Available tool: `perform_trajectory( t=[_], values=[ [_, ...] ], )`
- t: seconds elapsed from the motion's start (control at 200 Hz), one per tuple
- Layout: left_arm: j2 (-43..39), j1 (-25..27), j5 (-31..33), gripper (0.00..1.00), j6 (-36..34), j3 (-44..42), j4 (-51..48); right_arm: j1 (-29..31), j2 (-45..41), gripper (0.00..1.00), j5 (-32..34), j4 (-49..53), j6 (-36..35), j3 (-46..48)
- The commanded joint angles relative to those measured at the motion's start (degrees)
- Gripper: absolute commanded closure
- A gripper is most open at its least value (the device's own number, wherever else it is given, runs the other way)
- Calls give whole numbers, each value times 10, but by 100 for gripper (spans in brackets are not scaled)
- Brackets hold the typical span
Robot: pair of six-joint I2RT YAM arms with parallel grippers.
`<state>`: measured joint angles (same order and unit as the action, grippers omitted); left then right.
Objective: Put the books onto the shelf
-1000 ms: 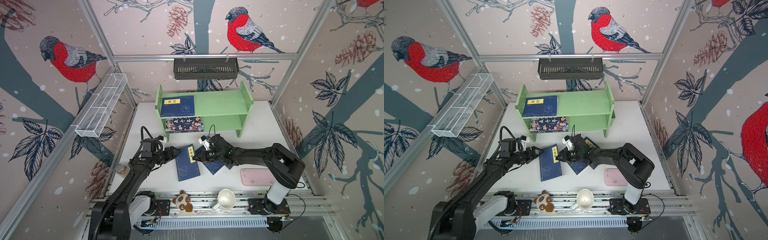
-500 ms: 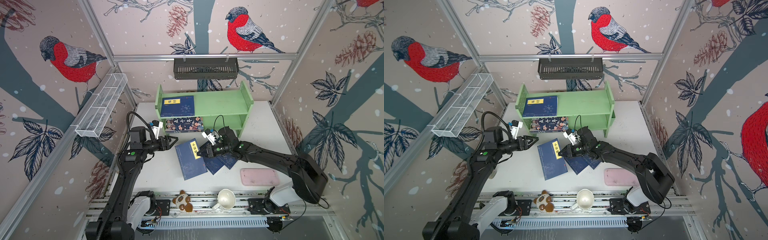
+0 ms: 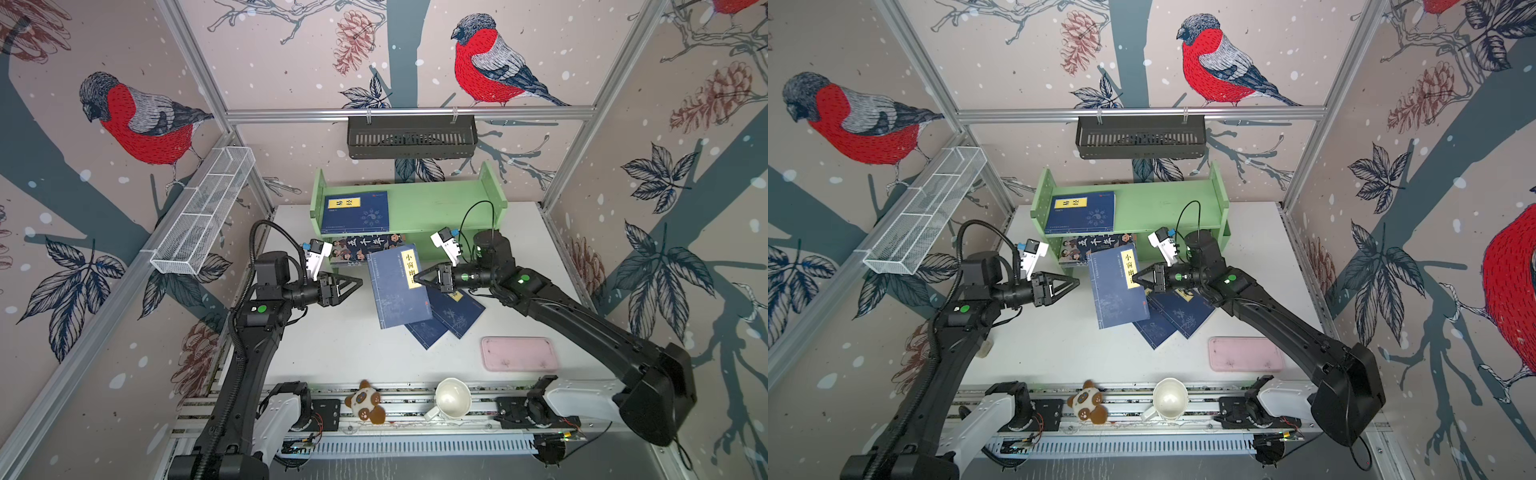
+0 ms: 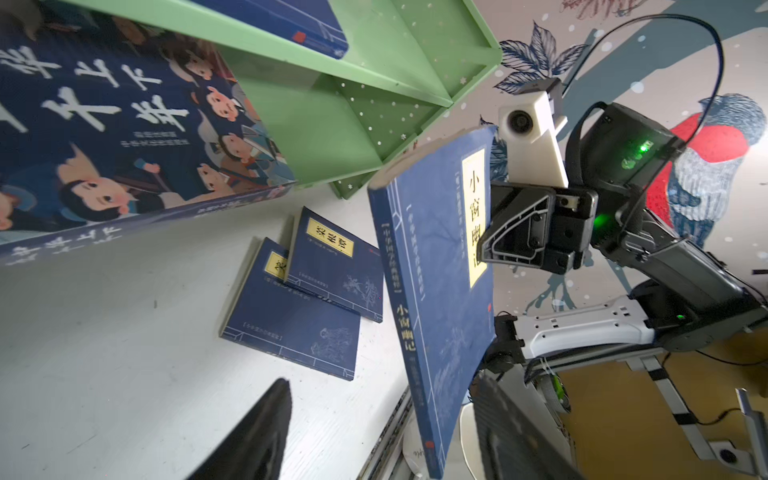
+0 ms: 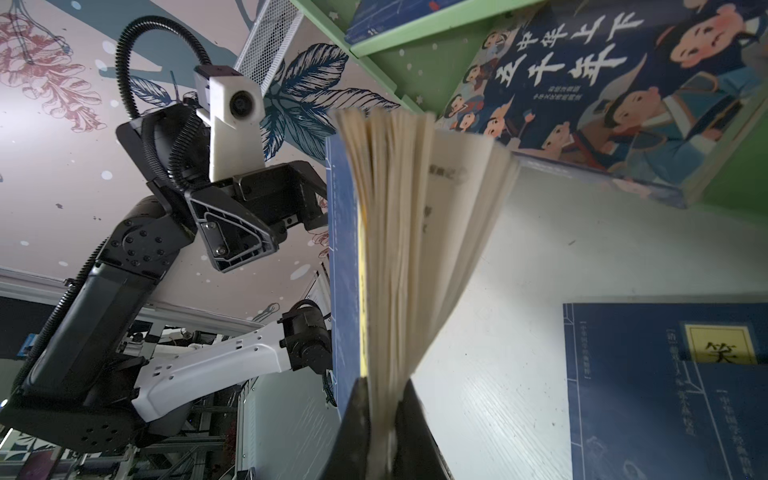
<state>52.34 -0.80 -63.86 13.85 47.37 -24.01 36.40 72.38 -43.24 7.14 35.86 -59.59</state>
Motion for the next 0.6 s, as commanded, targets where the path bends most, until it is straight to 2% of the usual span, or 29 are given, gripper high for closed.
perform_trajectory(
  t=[0.0, 0.095, 0.23, 0.29, 0.35, 0.595],
  values=[
    [2, 6, -49, 29, 7, -1, 40, -7, -3, 99, -26, 1, -14, -17],
    [5, 14, -60, 29, 59, -9, 98, -9, -3, 99, -37, 2, -21, -30],
    [7, 31, -101, 25, 238, -48, 296, -8, -3, 99, -69, -18, -19, -36],
    [8, 40, -104, 25, 288, -60, 372, -7, -4, 99, -73, -23, -21, -39],
    [13, 48, -97, 26, 305, -56, 403, -7, -3, 99, -76, -20, -25, -42],
    [46, 86, -71, 35, 299, -27, 395, 1, 8, 99, -93, 3, -47, -65]
  ],
)
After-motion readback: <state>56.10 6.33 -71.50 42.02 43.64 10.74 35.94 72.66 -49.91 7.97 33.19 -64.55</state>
